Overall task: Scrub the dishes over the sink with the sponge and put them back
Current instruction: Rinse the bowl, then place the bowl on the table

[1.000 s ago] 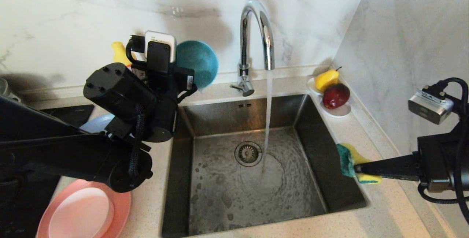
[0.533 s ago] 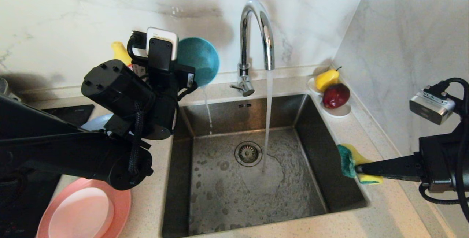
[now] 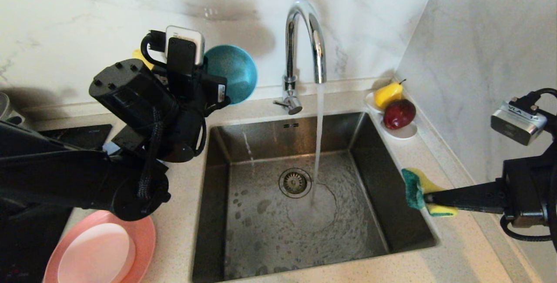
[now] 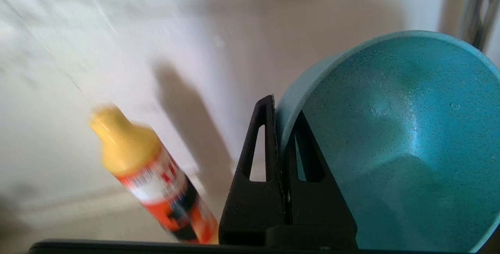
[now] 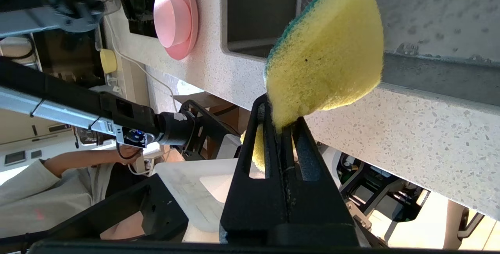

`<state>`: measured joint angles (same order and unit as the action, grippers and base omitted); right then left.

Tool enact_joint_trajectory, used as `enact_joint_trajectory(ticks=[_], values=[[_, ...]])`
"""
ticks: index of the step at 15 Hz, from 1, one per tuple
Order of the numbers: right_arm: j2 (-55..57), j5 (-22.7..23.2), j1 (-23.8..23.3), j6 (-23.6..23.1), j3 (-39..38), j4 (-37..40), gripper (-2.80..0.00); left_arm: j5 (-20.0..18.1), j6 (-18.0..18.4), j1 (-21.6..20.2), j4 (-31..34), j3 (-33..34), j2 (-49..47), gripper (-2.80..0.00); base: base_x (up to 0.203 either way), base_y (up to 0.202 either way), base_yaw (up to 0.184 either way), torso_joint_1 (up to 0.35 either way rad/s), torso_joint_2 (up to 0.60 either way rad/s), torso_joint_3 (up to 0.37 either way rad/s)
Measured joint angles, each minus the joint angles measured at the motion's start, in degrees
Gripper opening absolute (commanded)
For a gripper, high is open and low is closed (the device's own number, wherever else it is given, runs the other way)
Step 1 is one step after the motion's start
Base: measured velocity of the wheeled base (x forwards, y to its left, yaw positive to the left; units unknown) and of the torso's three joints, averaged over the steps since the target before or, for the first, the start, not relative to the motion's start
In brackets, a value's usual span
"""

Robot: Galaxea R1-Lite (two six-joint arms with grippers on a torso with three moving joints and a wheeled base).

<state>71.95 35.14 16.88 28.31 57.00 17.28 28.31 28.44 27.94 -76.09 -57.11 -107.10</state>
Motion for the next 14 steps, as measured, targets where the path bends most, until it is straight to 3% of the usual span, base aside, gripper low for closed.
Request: enact_joint_trajectory(ticks=[2, 4, 8, 12, 14], values=[[-0.60, 0.05, -0.45, 0.02, -0.30, 0.43, -2.80, -0.13, -5.91, -0.33, 11.23, -0.18, 2.89, -2.80, 0.000, 0.000, 0.000, 0.000, 0.00, 0.000], [-1.22, 0.03, -0.67, 0.05, -0.52, 0.76, -2.80, -1.03, -14.42, -0.60, 25.31, -0.93, 6.39, -2.80, 0.000, 0.000, 0.000, 0.000, 0.00, 0.000], [-2.38, 0.03, -0.72, 0.09, -0.72, 2.15, -2.80, -7.62, -32.71, -2.57, 55.85, -4.76, 13.38, -2.80, 0.000, 0.000, 0.000, 0.000, 0.00, 0.000], [-3.25, -0.06, -0.83, 0.11, -1.27, 3.11, -2.80, -18.60, -47.92, -9.95, 87.24, -15.82, 18.83, -2.80, 0.000, 0.000, 0.000, 0.000, 0.00, 0.000], [-3.43, -0.11, -0.83, 0.07, -1.80, 3.17, -2.80, -20.46, -53.37, -16.40, 100.99, -22.65, 20.23, -2.80, 0.000, 0.000, 0.000, 0.000, 0.00, 0.000]])
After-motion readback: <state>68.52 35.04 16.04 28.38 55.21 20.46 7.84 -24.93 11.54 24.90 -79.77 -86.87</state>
